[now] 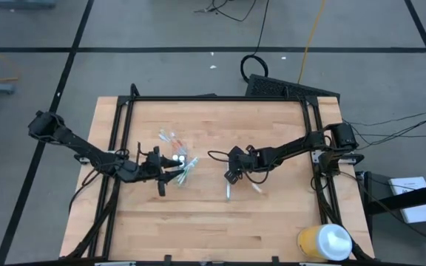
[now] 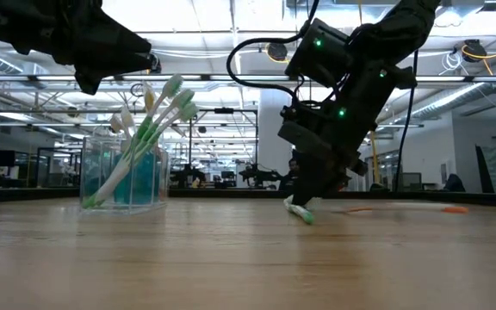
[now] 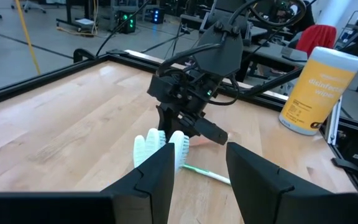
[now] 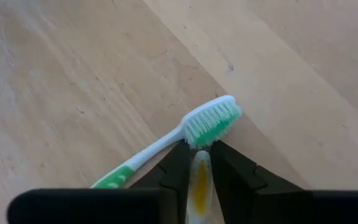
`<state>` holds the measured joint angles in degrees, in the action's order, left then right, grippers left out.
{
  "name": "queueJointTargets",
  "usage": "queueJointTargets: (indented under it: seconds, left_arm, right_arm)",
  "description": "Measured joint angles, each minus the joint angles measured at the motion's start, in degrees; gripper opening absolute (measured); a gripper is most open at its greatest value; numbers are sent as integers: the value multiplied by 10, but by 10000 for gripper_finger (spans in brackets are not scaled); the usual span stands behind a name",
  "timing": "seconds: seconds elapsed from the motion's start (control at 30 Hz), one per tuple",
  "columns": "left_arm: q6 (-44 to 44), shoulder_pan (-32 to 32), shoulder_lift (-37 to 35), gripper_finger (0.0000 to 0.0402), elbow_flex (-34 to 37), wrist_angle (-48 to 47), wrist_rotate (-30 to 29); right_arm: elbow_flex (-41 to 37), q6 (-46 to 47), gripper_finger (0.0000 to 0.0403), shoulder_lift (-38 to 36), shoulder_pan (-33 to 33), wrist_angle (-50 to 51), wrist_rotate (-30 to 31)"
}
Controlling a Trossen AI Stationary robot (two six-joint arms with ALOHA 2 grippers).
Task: Pick & Place toothbrushing station
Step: Put the orange toothbrush in the transparent organizer
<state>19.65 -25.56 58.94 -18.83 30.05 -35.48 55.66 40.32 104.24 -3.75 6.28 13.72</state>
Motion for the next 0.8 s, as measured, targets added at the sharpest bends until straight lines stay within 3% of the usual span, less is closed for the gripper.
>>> queueJointTargets:
  seconds: [0.5, 0.8]
  left_arm:
    - [2, 0, 0, 152, 0, -4, 0]
    - [2, 0, 0, 152, 0, -2, 0]
  right_arm:
    - [-1, -100, 3, -72, -16, -5, -8]
    - [0, -153, 0, -92, -28, -59, -4]
